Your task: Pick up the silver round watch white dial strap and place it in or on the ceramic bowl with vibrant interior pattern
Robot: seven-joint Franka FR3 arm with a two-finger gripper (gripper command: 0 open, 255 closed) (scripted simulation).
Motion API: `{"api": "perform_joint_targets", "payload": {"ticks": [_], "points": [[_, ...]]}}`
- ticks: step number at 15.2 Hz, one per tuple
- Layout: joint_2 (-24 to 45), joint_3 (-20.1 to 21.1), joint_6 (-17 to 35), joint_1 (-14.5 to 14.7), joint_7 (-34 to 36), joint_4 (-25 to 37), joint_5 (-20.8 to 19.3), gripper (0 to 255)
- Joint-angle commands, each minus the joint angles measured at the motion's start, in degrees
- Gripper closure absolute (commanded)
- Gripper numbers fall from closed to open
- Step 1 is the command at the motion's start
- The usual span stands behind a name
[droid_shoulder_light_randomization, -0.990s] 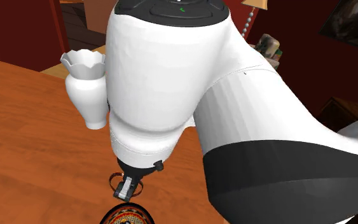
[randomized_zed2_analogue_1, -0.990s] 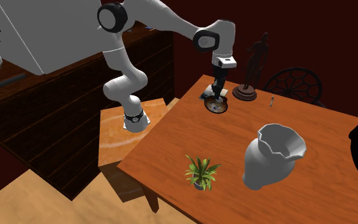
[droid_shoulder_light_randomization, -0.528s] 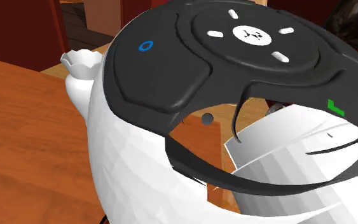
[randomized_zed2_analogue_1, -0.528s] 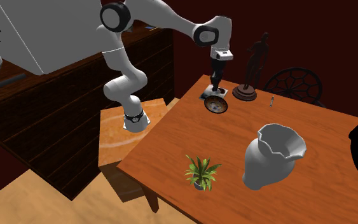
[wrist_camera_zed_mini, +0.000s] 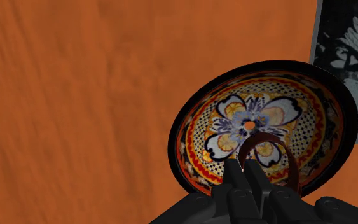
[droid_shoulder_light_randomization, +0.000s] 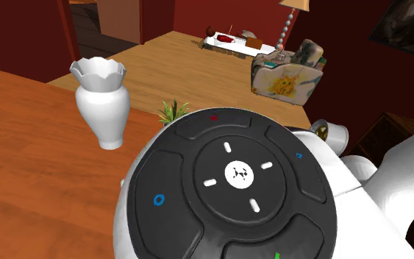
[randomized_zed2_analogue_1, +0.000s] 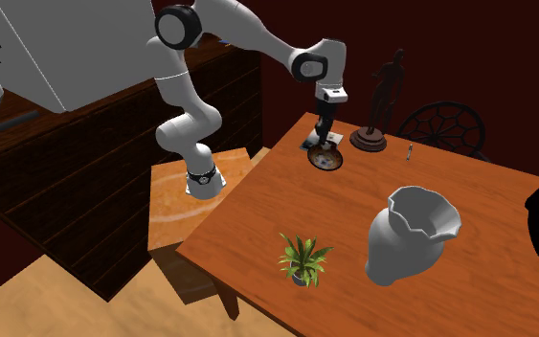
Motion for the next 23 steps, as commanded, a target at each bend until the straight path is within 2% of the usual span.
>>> {"api": "perform_joint_targets", "payload": {"ticks": [1, 7, 15, 16, 21, 23], "points": [[0.31, 0.20, 1.55, -0.05, 0.42, -1.32, -0.29, 255], [3.22, 1.54, 6.09, -0.74, 3.13, -3.99, -2.92, 255], [3.22, 1.53, 6.08, -0.73, 3.12, -3.98, -2.92, 255], [3.22, 1.53, 6.08, -0.73, 3.12, -3.98, -2.92, 0], [3.22, 1.53, 6.08, -0.73, 3.12, -3.98, -2.92, 0], [0.78, 0.90, 2.34, 0.01, 1.45, -1.86, -0.62, 0]]}}
